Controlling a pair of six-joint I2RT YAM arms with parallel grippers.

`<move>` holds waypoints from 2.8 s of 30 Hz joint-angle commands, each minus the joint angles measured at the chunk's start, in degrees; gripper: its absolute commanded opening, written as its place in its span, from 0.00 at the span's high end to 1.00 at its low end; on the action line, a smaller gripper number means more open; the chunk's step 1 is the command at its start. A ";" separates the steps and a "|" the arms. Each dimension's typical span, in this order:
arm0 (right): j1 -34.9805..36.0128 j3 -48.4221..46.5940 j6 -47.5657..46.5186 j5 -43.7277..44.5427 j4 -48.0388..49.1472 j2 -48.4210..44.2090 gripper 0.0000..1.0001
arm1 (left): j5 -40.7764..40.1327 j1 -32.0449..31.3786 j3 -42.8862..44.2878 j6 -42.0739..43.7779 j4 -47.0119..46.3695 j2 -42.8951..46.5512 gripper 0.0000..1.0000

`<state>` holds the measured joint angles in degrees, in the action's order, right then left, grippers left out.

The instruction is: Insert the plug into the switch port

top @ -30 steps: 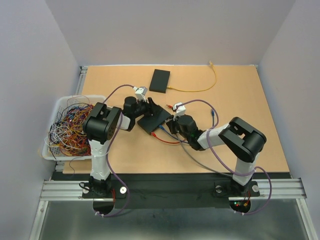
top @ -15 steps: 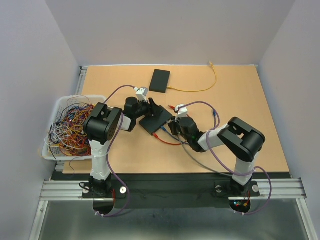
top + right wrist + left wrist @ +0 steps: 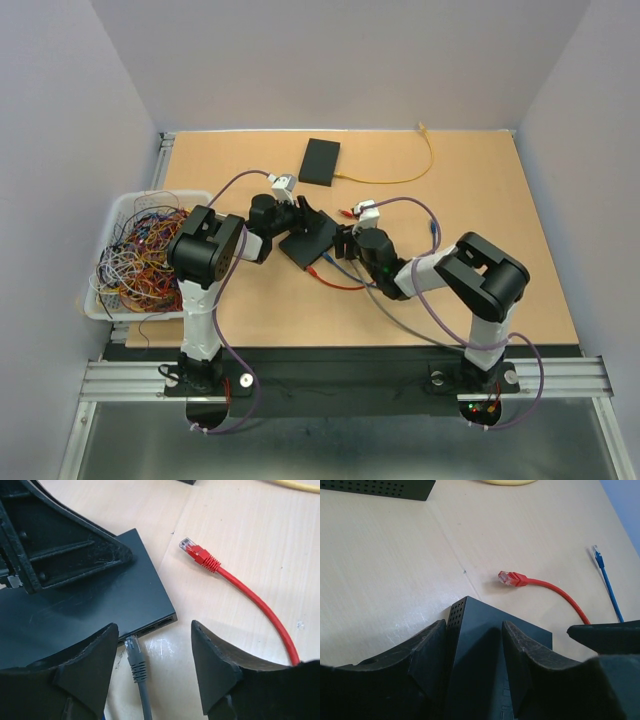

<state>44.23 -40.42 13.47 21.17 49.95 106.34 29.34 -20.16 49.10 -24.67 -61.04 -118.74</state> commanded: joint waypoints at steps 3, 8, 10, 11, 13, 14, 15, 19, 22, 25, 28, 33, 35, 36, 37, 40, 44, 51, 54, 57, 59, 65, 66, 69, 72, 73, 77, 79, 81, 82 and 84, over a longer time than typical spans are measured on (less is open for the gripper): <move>-0.11 1.40 0.32 1.51 -0.55 -8.25 0.32 | 1.51 -0.49 -1.11 -0.12 1.01 1.93 0.41; 0.24 4.56 0.76 1.15 -9.51 -19.56 0.30 | 2.56 0.03 -1.99 -0.73 -0.83 2.63 0.41; 0.33 5.26 1.55 0.98 -15.83 -23.53 0.29 | 2.12 0.12 -2.26 -0.91 -1.02 3.25 0.41; 0.42 5.53 2.60 0.98 -18.38 -25.47 0.29 | 1.69 0.30 -2.17 -0.91 -0.84 3.60 0.41; 0.51 7.28 3.92 0.89 -24.69 -31.77 0.28 | 0.02 0.56 -1.38 -0.47 0.82 5.09 0.41; 0.60 7.90 5.58 0.72 -26.82 -33.81 0.28 | -0.60 0.56 -0.94 -0.21 1.79 5.70 0.41; 0.68 9.30 6.55 0.89 -30.58 -38.10 0.28 | -1.30 0.65 -0.42 0.14 3.62 6.84 0.41; 0.86 11.59 9.99 0.10 -37.35 -43.14 0.26 | -4.55 0.83 2.66 1.29 8.91 8.70 0.41; 0.95 10.55 13.32 0.28 -44.73 -43.77 0.26 | -6.74 1.26 6.34 2.16 13.38 10.45 0.41; 1.04 10.54 16.40 -0.77 -47.84 -44.38 0.26 | -7.81 1.79 9.07 3.22 18.48 12.38 0.41; 1.12 10.63 18.16 -2.27 -49.51 -45.87 0.25 | -9.65 2.06 12.85 4.45 24.28 15.98 0.41; 1.39 10.54 18.34 -4.99 -49.69 -48.51 0.25 | -10.88 2.06 11.99 5.50 30.78 26.33 0.41; 1.47 10.54 18.52 -6.92 -51.54 -49.48 0.24 | -12.90 2.06 9.36 6.47 33.16 30.21 0.41; 1.48 10.63 18.43 -7.54 -51.62 -49.83 0.23 | -13.78 2.06 8.04 6.73 33.61 32.41 0.41; 1.56 10.72 18.60 -8.15 -51.54 -50.09 0.23 | -15.18 1.88 6.37 6.82 33.79 37.21 0.41; 1.83 11.86 19.22 -8.86 -51.54 -51.50 0.22 | -22.12 1.79 -1.18 5.51 33.79 48.22 0.41; 2.00 12.82 18.78 -9.30 -51.54 -52.38 0.21 | -38.33 1.53 -13.64 3.75 35.10 62.99 0.40; 2.35 13.70 16.94 -9.48 -50.39 -52.03 0.21 | -63.77 0.92 -32.65 5.22 32.58 89.17 0.40; 2.35 14.23 16.32 -10.44 -48.39 -51.33 0.21 | -70.03 0.91 -39.42 7.26 25.13 91.49 0.40; 2.44 14.85 15.53 -10.62 -47.50 -51.06 0.21 | -68.37 0.91 -44.88 15.69 14.32 89.40 0.40; 2.44 15.55 15.09 -10.10 -47.14 -50.80 0.21 | -69.24 0.91 -46.63 19.11 10.08 86.93 0.39; 2.44 15.64 14.74 -10.36 -44.95 -48.43 0.21 | -66.87 1.35 -45.70 23.43 -5.32 69.89 0.31; 2.44 15.38 14.74 -10.71 -44.68 -47.38 0.21 | -66.79 1.35 -43.85 22.48 -1.06 65.96 0.31; 2.44 15.02 14.74 -11.94 -43.54 -46.23 0.21 | -65.39 2.06 -39.71 23.52 -3.30 59.69 0.28; 2.44 14.76 14.65 -12.47 -42.92 -45.70 0.21 | -62.05 3.54 -36.45 24.31 -7.58 51.01 0.27; 2.44 14.85 14.56 -12.55 -42.84 -45.96 0.21 | -60.21 4.16 -35.84 25.88 -8.65 49.67 0.24; 2.44 15.20 14.04 -12.12 -42.75 -47.72 0.21 | -48.71 7.50 -30.32 27.65 -7.98 43.86 0.23; 2.44 15.46 13.77 -11.85 -42.66 -48.25 0.21 | -47.28 8.99 -27.49 27.39 -4.19 41.23 0.25; 2.44 15.90 13.51 -11.33 -42.40 -48.60 0.21 | -45.08 10.22 -25.73 26.95 -2.35 40.25 0.26; 2.44 15.99 13.51 -11.41 -42.13 -48.60 0.21 | -44.73 11.10 -25.90 27.04 -2.94 40.34 0.27; 2.44 16.17 13.42 -11.59 -41.69 -48.51 0.21 | -44.46 12.25 -28.09 27.04 -6.27 41.30 0.27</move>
<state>46.22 -24.69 27.99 9.21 4.75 58.78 -18.65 -9.78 21.52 1.23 -62.96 -79.11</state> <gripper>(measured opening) 0.786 0.737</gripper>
